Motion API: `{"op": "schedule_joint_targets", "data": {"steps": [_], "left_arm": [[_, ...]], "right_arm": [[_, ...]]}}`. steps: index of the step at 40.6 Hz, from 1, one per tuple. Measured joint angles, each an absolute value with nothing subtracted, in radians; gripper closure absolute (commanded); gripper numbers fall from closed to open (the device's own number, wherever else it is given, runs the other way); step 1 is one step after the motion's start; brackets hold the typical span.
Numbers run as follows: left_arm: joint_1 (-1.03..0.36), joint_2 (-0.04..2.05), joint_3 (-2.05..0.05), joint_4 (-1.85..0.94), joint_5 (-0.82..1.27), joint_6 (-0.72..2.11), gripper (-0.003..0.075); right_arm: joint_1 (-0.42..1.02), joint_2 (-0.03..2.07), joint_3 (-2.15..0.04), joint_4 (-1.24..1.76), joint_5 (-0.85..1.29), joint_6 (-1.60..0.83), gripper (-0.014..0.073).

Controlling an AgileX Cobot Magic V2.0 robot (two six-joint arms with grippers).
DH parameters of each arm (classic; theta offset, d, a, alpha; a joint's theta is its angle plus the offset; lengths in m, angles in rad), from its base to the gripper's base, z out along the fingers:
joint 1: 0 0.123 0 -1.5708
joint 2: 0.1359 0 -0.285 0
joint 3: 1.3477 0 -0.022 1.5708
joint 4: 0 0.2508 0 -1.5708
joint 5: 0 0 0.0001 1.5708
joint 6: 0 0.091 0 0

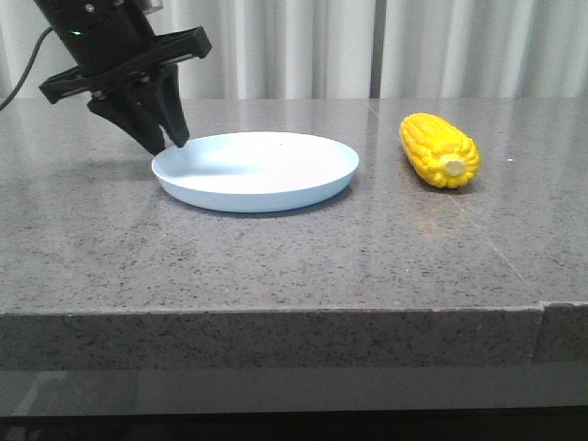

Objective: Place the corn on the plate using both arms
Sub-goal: 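Push the light blue plate with the left gripper toward the corn, then lift the left gripper away from the plate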

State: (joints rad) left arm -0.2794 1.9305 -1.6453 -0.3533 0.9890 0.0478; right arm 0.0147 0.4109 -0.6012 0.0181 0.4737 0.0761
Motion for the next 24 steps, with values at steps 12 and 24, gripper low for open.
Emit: {"op": "schedule_joint_targets", "data": {"steps": [12, 24], "left_arm": [[-0.279, 1.854, -1.660, -0.246, 1.014, 0.048, 0.0525], [-0.230, 1.731, -1.665, -0.092, 1.084, -0.007, 0.0741]], "right_arm": [[0.015, 0.411, -0.601, 0.018, 0.474, 0.076, 0.0032], [0.015, 0.411, -0.601, 0.018, 0.474, 0.076, 0.0032]]}}
